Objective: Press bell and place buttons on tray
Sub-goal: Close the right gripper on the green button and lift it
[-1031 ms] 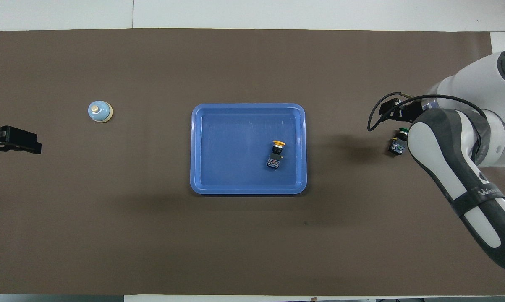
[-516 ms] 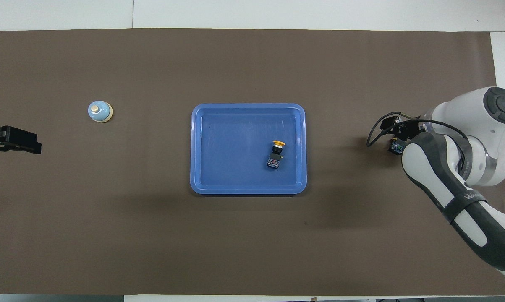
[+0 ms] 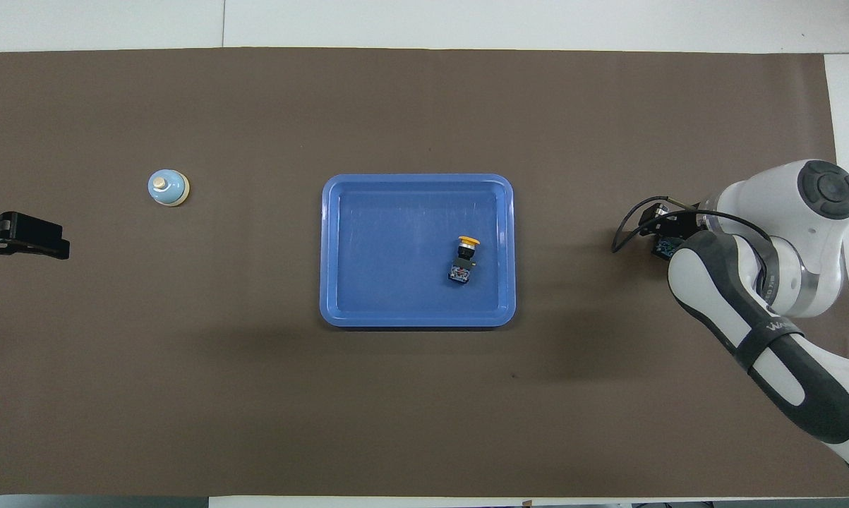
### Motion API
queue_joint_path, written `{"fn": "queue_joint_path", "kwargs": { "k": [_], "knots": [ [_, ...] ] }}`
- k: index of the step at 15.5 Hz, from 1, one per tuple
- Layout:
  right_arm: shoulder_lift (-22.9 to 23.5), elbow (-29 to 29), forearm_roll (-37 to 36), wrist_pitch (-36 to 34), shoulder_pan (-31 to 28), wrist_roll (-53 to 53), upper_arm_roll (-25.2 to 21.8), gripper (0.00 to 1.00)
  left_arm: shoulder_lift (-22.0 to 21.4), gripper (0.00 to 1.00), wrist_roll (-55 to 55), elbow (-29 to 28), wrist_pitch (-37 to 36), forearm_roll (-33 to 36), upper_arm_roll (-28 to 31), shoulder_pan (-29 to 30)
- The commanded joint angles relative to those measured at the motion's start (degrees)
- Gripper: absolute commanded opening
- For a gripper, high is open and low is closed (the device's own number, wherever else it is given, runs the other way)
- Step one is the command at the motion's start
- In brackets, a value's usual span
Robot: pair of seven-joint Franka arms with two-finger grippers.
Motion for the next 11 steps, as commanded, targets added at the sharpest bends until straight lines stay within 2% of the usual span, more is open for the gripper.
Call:
{"fn": "queue_joint_path", "kwargs": {
  "k": [1, 3, 4, 6, 11],
  "knots": [
    [0.69, -0.23, -2.08, 1.21, -1.45, -0.14, 0.71, 0.35, -0.9, 1.0, 0.08, -0.54, -0.02, -0.84, 0.17, 0.05],
    [0.78, 0.2, -2.52, 0.68, -1.36, -0.31, 0.71, 0.03, -0.9, 1.0, 0.08, -0.54, -0.02, -0.84, 0.17, 0.05],
    [0.78, 0.47, -2.52, 0.33, -1.28, -0.31, 0.8, 0.0, -0.9, 1.0, 0.08, -0.54, -0.02, -0.84, 0.17, 0.05],
    [0.69, 1.34, -2.7, -0.89, -0.66, -0.31, 0.8, 0.0, -0.9, 1.0, 0.08, -0.54, -0.02, -0.84, 0.17, 0.05],
    [0.34, 9.77, -2.7, -11.78, 2.5, -0.05, 0.89, 0.0, -0.9, 1.0, 0.08, -0.54, -0.02, -0.84, 0.17, 0.05]
  ]
}}
